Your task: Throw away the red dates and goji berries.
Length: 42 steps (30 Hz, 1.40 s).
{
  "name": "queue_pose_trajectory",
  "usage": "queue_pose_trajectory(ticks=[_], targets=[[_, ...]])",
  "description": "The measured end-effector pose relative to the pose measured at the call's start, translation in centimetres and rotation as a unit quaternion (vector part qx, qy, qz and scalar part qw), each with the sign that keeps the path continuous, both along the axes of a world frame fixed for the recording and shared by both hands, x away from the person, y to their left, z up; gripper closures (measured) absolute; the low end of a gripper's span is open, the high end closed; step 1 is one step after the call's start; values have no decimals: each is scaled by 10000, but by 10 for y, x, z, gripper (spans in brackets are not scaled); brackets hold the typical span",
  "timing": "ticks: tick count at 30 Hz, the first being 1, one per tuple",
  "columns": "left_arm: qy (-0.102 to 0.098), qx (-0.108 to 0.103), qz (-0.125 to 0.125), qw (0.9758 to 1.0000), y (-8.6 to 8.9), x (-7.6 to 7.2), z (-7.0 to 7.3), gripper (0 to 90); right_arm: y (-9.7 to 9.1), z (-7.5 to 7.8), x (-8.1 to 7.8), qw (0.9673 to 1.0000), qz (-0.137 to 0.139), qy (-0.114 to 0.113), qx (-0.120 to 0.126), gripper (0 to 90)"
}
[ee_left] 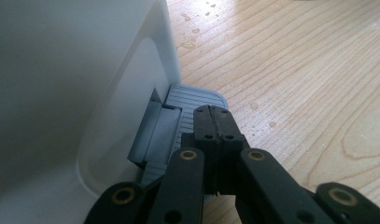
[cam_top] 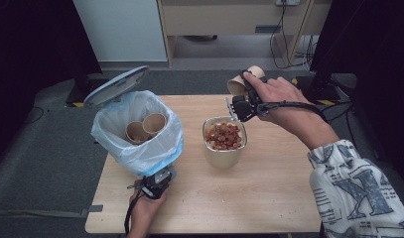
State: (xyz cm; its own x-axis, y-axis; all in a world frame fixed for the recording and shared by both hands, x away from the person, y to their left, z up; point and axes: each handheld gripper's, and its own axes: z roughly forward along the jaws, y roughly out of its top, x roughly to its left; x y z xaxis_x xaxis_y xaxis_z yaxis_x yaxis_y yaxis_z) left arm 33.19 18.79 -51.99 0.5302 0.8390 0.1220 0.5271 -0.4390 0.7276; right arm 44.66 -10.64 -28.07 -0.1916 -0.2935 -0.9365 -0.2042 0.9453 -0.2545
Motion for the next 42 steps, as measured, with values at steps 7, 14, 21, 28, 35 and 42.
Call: queue_pose_trajectory(ticks=[7,14,21,28,35,42], targets=[[3,4,3,10000,0,0,0,891,6,-6,-3,9972,61,-369,-646,376],[-7,5,-8,10000,0,0,0,891,8,-11,-2,9934,89,-582,-984,376],[-4,11,-11,10000,0,0,0,890,10,-12,-3,9904,79,-764,-1148,376],[0,3,-13,10000,0,0,0,890,7,-18,-2,9907,121,-660,-1187,373],[-2,12,-14,10000,0,0,0,890,6,-20,-1,9963,137,-379,-753,370],[8,3,-11,10000,0,0,0,889,3,-23,2,9999,61,53,-75,369]])
